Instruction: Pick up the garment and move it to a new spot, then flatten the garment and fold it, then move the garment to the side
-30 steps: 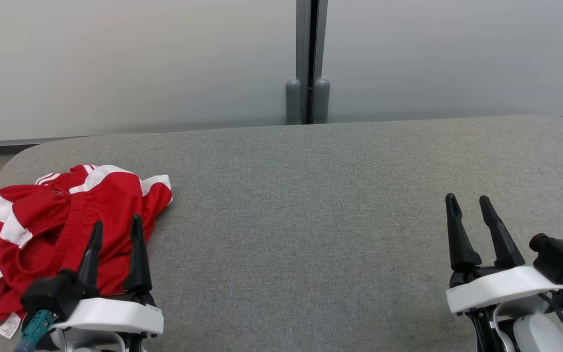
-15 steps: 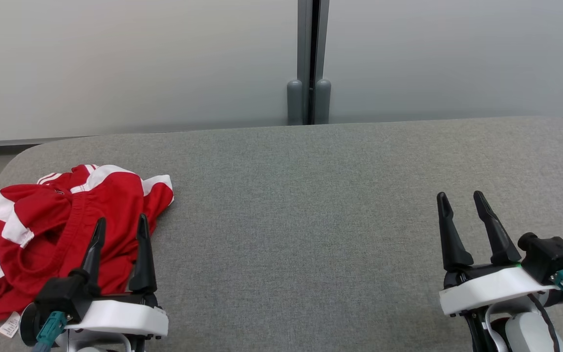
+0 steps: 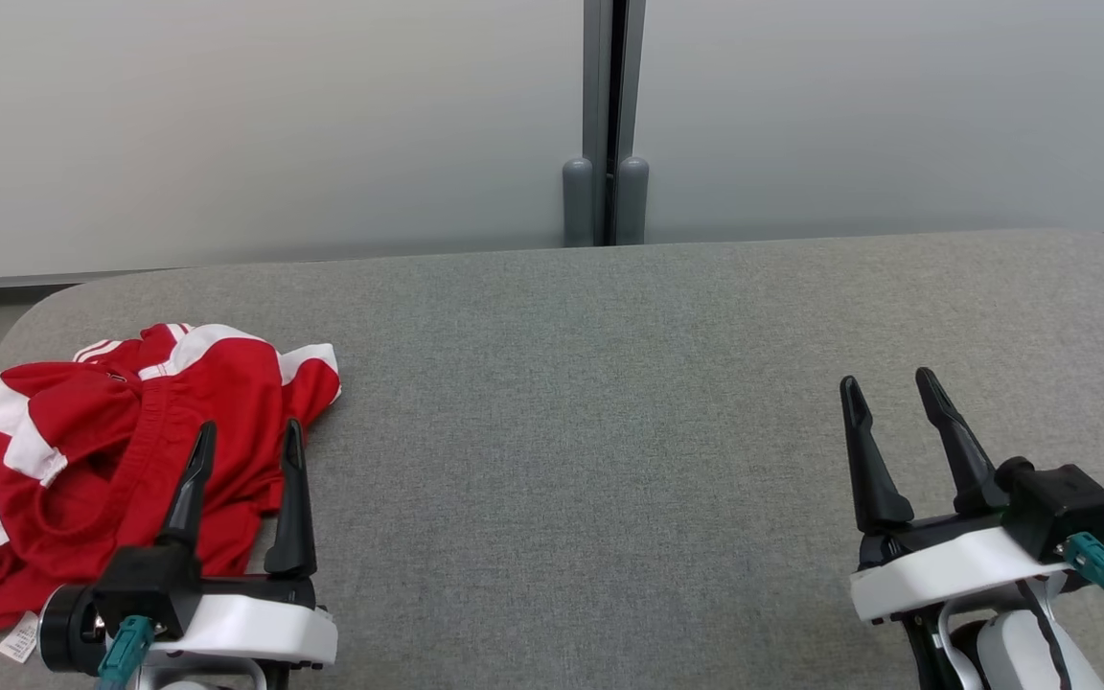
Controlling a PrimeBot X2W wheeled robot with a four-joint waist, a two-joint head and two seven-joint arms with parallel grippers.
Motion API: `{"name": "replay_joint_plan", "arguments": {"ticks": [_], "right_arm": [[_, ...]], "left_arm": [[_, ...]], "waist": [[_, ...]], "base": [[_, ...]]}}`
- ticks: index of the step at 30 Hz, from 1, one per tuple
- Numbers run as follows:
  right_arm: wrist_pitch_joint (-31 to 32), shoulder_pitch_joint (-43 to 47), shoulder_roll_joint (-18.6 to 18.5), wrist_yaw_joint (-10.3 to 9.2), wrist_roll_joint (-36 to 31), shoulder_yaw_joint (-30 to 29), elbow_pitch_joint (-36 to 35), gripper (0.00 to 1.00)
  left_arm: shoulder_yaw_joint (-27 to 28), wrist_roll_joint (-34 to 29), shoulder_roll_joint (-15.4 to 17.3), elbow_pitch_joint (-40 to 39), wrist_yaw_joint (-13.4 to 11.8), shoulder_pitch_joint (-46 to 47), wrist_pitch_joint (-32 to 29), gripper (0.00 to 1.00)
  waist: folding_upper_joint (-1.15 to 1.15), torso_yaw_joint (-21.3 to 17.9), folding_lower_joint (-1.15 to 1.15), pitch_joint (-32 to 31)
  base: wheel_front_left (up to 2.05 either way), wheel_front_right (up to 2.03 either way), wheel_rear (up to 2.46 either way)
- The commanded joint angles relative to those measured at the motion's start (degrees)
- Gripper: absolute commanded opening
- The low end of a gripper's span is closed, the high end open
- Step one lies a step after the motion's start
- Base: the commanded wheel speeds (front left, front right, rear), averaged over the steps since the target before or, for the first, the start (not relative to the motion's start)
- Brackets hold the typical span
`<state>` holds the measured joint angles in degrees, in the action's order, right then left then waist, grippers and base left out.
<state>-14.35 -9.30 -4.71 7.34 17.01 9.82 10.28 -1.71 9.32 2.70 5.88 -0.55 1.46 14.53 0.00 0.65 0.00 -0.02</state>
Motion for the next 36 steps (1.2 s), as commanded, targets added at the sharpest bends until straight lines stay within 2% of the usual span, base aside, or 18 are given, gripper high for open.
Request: {"name": "replay_joint_plan", "arguments": {"ticks": [1, 27, 36], "right_arm": [[-0.71, -0.5, -0.45, 0.26, -1.06, 0.2, -0.07, 1.0], [-0.97, -0.35, -0.5, 0.2, -0.5, 0.63, 0.73, 1.0], [-0.92, 0.15, -0.38, 0.21, -0.48, 0.77, 1.44, 1.0]], "left_arm": [[-0.11, -1.09, 0.32, -0.32, -0.22, -0.23, 0.39, 1.0], [-0.6, -0.84, 0.32, 0.2, -0.53, -0.4, 0.67, 1.0], [-0.68, -0.64, 0.32, 0.44, -0.51, -0.31, 0.67, 1.0]], "waist": [[0.0, 0.0, 0.0, -0.02], [0.0, 0.06, 0.0, -0.06], [0.0, 1.46, 0.0, 0.03]], "base": [[0.0, 0.0, 0.0], [0.0, 0.0, 0.0], [0.0, 0.0, 0.0]]}}
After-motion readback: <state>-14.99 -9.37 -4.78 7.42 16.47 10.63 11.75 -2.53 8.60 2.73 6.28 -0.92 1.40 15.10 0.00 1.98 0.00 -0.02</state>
